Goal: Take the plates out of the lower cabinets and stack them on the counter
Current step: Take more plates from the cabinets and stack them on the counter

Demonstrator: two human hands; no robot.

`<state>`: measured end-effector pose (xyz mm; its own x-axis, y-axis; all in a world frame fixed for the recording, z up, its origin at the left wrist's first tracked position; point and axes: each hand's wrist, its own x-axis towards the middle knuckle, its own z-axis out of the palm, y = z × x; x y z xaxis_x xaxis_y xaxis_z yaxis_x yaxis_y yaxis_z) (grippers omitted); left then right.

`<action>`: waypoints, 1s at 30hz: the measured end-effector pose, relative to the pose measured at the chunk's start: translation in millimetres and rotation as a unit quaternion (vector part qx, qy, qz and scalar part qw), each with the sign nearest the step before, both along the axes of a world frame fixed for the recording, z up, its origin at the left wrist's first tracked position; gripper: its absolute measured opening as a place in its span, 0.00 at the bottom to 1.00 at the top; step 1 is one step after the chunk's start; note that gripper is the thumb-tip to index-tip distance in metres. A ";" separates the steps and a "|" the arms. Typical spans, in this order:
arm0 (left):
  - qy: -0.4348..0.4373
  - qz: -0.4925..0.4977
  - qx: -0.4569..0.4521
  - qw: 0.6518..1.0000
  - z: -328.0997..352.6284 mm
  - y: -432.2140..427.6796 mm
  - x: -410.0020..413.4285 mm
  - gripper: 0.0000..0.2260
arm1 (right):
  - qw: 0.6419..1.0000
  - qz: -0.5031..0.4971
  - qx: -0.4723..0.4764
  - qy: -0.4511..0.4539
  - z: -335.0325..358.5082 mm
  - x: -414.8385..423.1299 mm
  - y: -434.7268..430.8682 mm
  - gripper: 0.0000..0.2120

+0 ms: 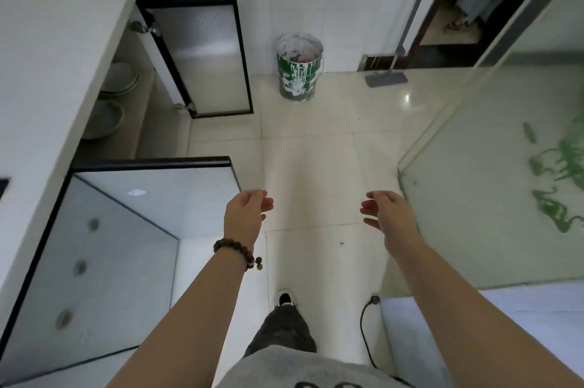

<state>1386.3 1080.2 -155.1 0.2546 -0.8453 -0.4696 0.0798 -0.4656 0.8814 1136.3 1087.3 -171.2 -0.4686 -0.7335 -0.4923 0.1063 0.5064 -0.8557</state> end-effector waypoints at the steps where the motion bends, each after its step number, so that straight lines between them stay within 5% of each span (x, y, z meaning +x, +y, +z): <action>1: 0.002 0.000 -0.001 1.000 2.0 -18.4 -1.1 0.08 | 1.000 0.001 -0.003 -0.004 4.5 -2.0 -19.4 0.09; 12: 0.000 0.021 -0.008 1.000 10.9 -184.1 -24.8 0.08 | 0.999 0.019 -0.010 -0.029 12.5 -21.0 -191.1 0.09; 30: -0.028 0.231 0.005 0.973 14.1 -435.9 -78.0 0.08 | 0.967 0.252 0.026 -0.025 20.7 -59.2 -523.3 0.08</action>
<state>1308.3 644.4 -141.0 0.6320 -0.6298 -0.4516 0.2341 -0.4004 0.8860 1077.2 564.0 -150.4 -0.0314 -0.8363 -0.5473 -0.1244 0.5466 -0.8281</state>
